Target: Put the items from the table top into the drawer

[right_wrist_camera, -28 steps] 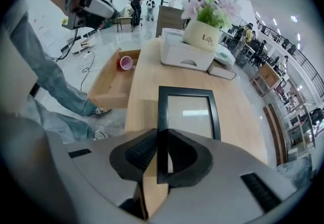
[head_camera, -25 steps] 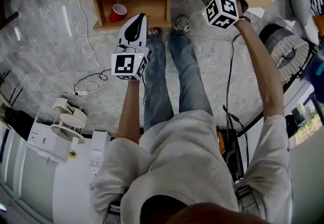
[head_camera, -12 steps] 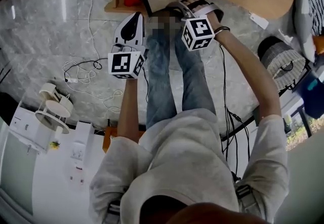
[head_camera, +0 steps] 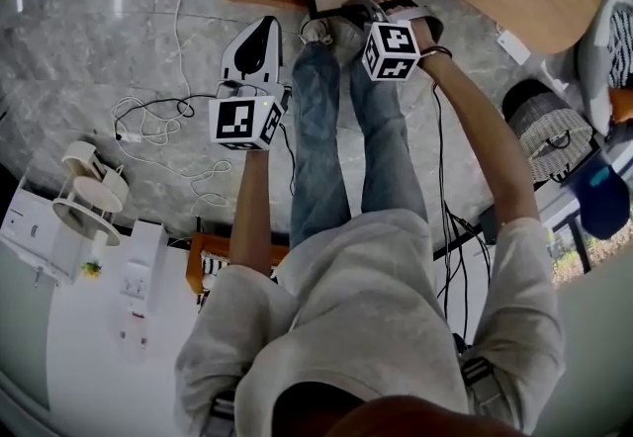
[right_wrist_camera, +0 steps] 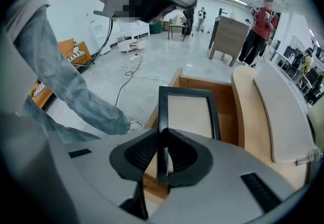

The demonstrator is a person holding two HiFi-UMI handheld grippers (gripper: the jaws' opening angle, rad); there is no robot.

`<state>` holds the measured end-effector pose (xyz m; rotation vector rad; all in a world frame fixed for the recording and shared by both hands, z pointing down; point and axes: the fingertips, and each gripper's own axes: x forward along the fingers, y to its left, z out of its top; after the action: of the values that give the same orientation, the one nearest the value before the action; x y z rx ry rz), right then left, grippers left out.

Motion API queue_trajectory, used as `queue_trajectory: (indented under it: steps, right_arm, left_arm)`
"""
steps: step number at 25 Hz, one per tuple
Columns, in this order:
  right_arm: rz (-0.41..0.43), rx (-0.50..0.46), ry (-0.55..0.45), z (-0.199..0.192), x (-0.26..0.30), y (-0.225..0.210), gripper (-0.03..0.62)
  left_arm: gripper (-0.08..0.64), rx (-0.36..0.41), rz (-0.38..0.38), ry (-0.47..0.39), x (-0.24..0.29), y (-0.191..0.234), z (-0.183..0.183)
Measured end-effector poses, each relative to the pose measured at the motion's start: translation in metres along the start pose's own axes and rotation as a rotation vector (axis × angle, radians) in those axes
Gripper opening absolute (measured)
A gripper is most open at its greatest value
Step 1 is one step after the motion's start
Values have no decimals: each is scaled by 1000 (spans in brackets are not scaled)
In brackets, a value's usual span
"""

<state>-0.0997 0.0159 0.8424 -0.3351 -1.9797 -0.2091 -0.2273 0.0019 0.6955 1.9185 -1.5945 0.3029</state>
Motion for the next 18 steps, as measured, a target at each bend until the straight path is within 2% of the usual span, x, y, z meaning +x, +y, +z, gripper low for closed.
queue_trajectory:
  steps: [11,18]
  right_arm:
    - [-23,127,162,-46,37,-23,81]
    - [-30,152,225,-57,56,-32,83]
  left_arm:
    - [17,-3,-15,9,6,22,5]
    - [17,1,-26,13,13,30,7]
